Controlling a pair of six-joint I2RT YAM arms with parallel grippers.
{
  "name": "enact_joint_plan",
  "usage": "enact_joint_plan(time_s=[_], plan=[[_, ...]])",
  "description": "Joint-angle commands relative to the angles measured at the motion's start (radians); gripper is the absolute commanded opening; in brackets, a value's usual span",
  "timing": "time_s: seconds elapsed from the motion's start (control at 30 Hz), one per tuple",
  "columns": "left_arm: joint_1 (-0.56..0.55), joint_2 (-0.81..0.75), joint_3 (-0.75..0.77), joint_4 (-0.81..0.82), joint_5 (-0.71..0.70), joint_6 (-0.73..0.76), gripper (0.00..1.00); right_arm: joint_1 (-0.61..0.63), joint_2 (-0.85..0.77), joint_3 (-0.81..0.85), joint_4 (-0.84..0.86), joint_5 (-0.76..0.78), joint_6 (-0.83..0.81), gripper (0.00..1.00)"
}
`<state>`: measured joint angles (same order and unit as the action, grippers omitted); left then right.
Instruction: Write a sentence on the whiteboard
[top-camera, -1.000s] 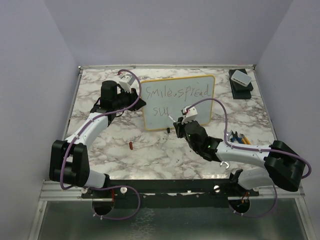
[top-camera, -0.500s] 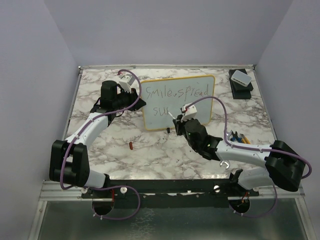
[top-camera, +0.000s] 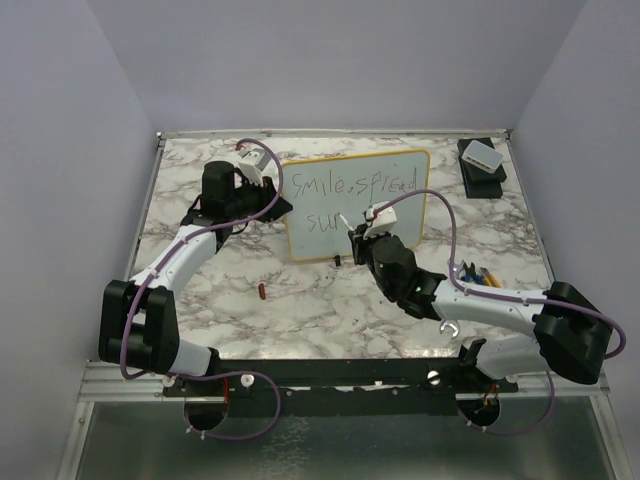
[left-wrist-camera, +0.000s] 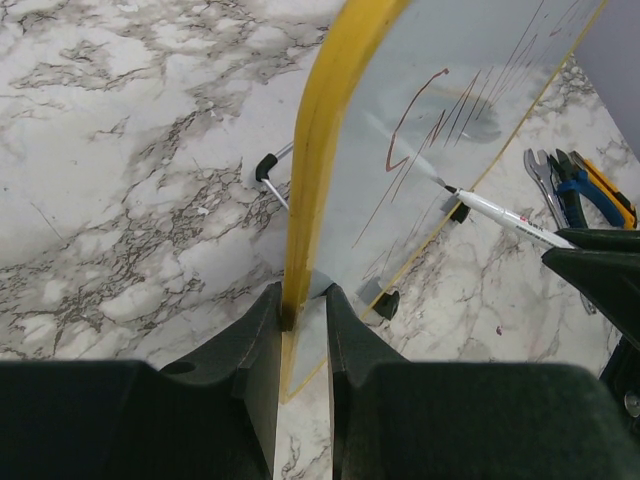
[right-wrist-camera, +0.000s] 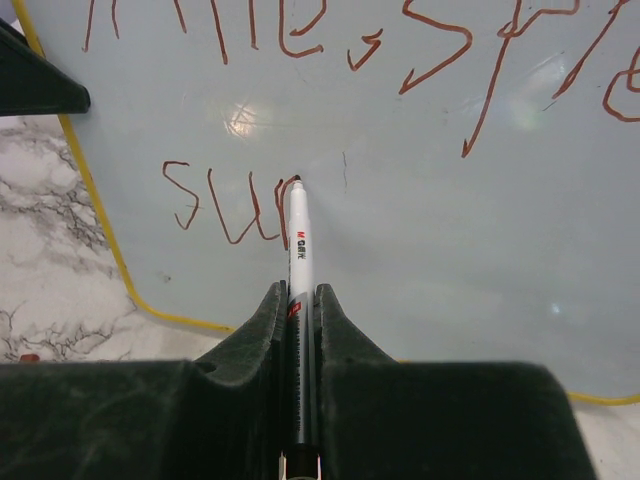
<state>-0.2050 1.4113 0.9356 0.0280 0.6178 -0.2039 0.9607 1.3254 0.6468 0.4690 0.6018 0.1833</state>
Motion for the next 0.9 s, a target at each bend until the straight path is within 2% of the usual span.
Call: enact_joint_plan(time_s=[0.0,0.87], plan=[[-0.012,-0.006,0.003,-0.026,-0.012,-0.001,0.09,-0.011,-0.031,-0.012,-0.026,0.076,0.021,0.01],[-0.011,-0.011,0.003,-0.026,-0.013,0.0,0.09,-0.01,-0.002,-0.063,-0.147,0.001,0.178,0.01]])
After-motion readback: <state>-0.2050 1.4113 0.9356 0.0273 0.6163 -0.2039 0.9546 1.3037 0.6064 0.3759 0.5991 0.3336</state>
